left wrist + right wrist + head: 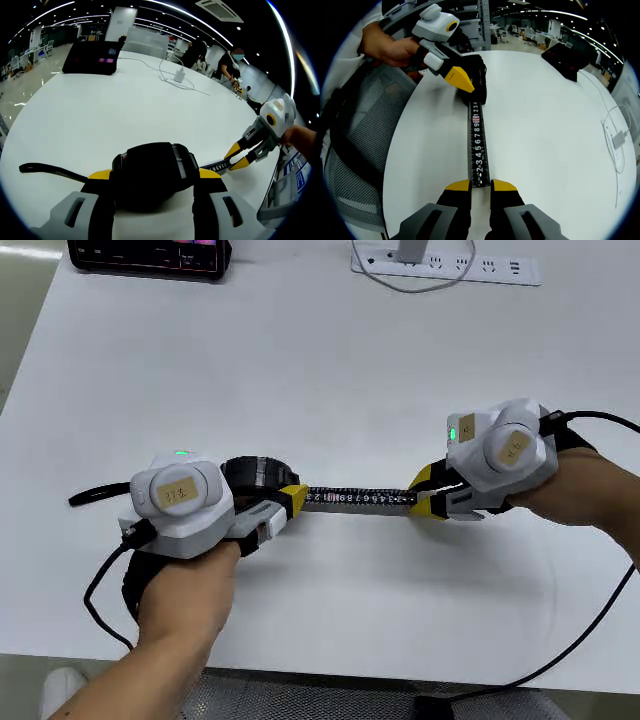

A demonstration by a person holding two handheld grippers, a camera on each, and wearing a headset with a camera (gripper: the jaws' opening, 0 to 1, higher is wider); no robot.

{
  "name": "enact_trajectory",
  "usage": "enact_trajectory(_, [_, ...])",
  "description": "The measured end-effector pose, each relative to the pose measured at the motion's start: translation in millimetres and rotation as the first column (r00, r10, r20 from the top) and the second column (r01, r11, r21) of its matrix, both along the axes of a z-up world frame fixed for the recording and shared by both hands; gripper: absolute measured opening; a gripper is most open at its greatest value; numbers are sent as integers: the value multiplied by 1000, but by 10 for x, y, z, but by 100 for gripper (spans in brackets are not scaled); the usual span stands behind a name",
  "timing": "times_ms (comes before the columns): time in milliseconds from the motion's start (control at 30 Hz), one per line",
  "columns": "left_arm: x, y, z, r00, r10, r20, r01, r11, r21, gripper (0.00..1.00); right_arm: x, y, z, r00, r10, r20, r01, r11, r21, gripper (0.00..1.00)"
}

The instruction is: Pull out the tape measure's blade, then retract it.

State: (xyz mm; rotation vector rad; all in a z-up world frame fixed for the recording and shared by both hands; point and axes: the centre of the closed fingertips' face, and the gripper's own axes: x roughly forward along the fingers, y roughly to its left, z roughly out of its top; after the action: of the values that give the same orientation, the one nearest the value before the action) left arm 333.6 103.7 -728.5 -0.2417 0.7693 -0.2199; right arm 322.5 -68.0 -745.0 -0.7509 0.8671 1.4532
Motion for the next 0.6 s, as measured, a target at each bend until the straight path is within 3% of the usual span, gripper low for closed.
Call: enact_trajectory(600, [6, 11, -7, 1000, 3, -3, -3, 1000, -12, 58, 3, 196, -5, 1000, -3, -10, 3, 999, 32, 10])
